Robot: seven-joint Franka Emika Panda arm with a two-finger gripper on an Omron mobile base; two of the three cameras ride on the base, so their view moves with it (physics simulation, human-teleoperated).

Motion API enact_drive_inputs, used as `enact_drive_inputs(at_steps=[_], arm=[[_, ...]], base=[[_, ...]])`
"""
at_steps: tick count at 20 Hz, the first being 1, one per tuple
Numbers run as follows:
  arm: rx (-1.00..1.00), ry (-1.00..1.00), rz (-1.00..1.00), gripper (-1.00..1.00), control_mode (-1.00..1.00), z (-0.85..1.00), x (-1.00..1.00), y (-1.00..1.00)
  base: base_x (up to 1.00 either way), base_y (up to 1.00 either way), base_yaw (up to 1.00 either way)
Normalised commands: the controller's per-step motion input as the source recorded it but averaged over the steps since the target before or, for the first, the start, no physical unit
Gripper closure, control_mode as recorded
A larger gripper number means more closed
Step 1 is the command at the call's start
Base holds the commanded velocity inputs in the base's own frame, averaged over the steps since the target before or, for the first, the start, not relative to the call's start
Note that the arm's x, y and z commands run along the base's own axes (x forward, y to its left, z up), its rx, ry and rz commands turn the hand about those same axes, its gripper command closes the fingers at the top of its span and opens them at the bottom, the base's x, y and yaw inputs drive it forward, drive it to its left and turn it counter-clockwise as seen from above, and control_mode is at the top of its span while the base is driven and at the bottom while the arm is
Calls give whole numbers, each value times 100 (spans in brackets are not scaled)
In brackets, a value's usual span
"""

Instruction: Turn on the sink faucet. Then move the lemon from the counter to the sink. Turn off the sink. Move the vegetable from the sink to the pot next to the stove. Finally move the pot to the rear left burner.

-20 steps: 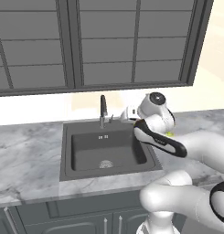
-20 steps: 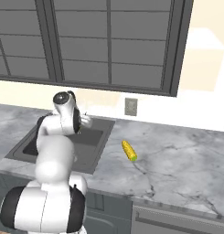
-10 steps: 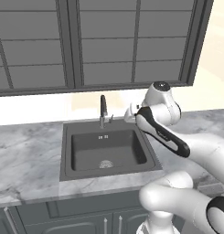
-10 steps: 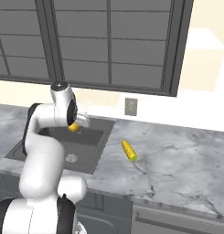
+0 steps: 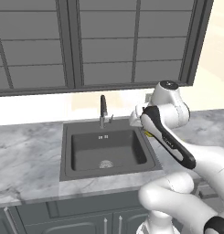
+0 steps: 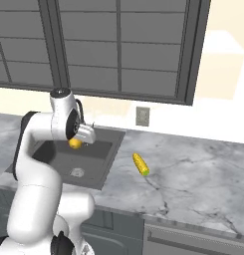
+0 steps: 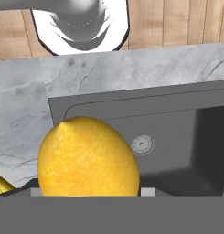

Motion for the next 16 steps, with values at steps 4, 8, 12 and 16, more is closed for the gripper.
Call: enact_drive_inputs(at_steps=[4,8,12,16], arm=[[0,0,0,100,-100,0,0,0],[0,0,0,100,-100,0,-3,0],[0,0,0,100,100,0,0,0],[0,0,0,100,100,0,0,0]], base=[[0,0,0],[0,0,0],[-18,-1,-20],[-23,-1,-45]])
